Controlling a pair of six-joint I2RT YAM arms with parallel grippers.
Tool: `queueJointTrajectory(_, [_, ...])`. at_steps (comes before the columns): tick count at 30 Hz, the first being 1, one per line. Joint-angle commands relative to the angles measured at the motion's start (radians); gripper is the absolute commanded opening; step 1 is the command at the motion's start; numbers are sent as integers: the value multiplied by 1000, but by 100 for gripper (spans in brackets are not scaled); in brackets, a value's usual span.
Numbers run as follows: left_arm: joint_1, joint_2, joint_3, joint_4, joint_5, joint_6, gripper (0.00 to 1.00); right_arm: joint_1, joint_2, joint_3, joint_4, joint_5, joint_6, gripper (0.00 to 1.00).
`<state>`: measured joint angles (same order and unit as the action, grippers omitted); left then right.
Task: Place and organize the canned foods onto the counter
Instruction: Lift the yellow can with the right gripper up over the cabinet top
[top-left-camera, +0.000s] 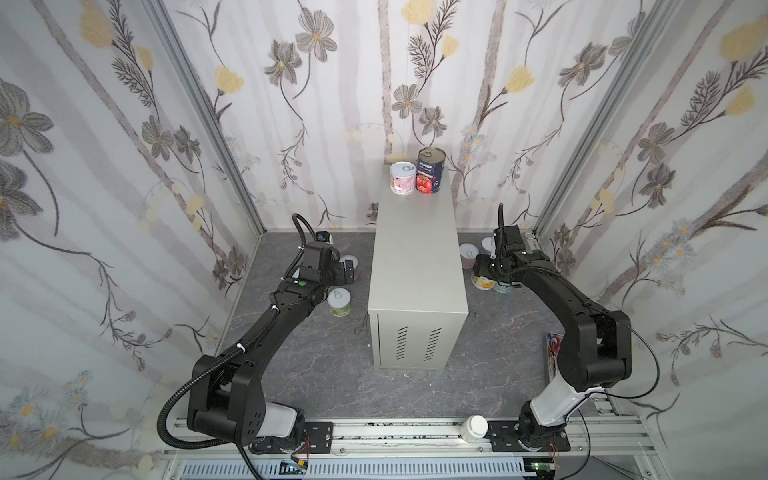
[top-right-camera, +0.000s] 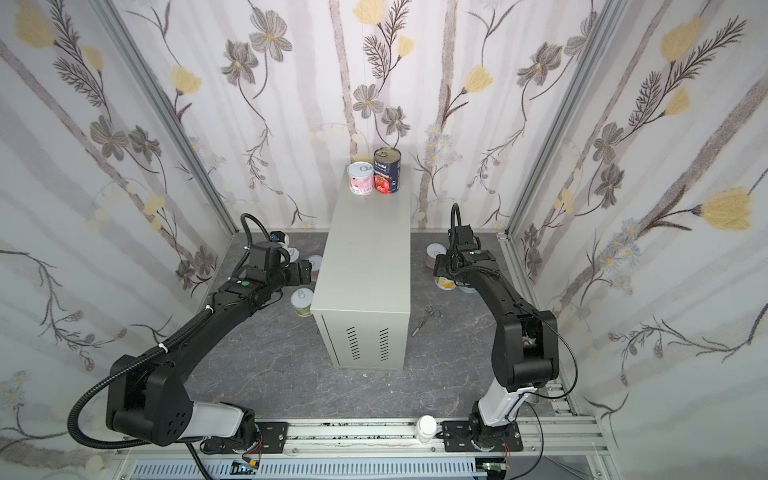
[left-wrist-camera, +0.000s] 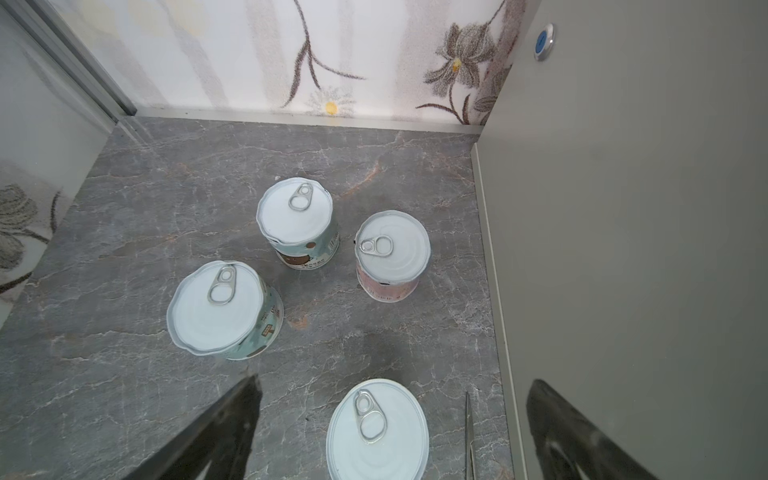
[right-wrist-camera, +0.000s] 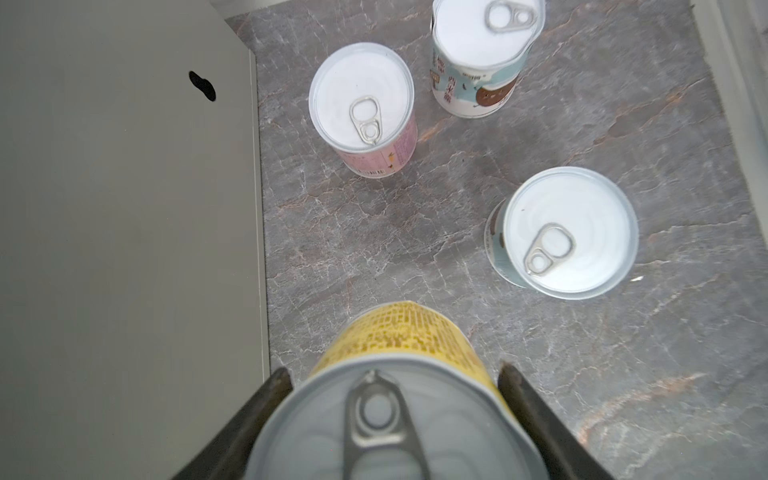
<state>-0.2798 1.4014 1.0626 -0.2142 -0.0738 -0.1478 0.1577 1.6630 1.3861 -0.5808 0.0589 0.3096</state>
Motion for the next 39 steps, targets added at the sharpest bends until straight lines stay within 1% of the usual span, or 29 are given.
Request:
queueJointTrajectory(1, [3,5,-3,2,23,-15,100,2,-57,64,-65,39,-73,45])
queueJointTrajectory(4, [2,1,-11,13,31,0,100,2,-97,144,-123,32,-134,43])
queueJointTrajectory(9, [4,3,-27,30,40,15,100,6,-112,347,-235,3,-201,42])
queueJointTrajectory(13, [5,17,-28,31,43,20,100,14,-75,569,-360,-5,-225,40])
queueJointTrajectory(14, [4,17,-31,34,46,19,100,18,-38,617,-388,-6,-228,39])
queueJointTrajectory(16, [4,15,-41,47,53,20,100,27,-8,713,-441,-21,-225,40])
queueJointTrajectory(19, [5,16,-46,54,66,22,100,63,37,851,-516,-12,-221,40])
queueJointTrajectory(22, [8,12,-51,53,70,27,100,97,37,885,-521,-2,-207,42])
queueJointTrajectory(25, [8,-1,-63,54,70,35,100,153,50,924,-531,46,-207,42])
queueJointTrajectory(30, [10,-21,-88,63,75,38,100,243,72,928,-481,34,-196,43])
queueJointTrajectory(33, [11,-34,-94,60,78,43,100,294,105,959,-477,23,-196,43])
queueJointTrajectory(36, [11,-58,-108,65,73,48,100,326,143,1024,-499,25,-199,43])
queueJointTrajectory(39, [14,-79,-126,71,72,50,100,350,144,1027,-487,25,-192,43])
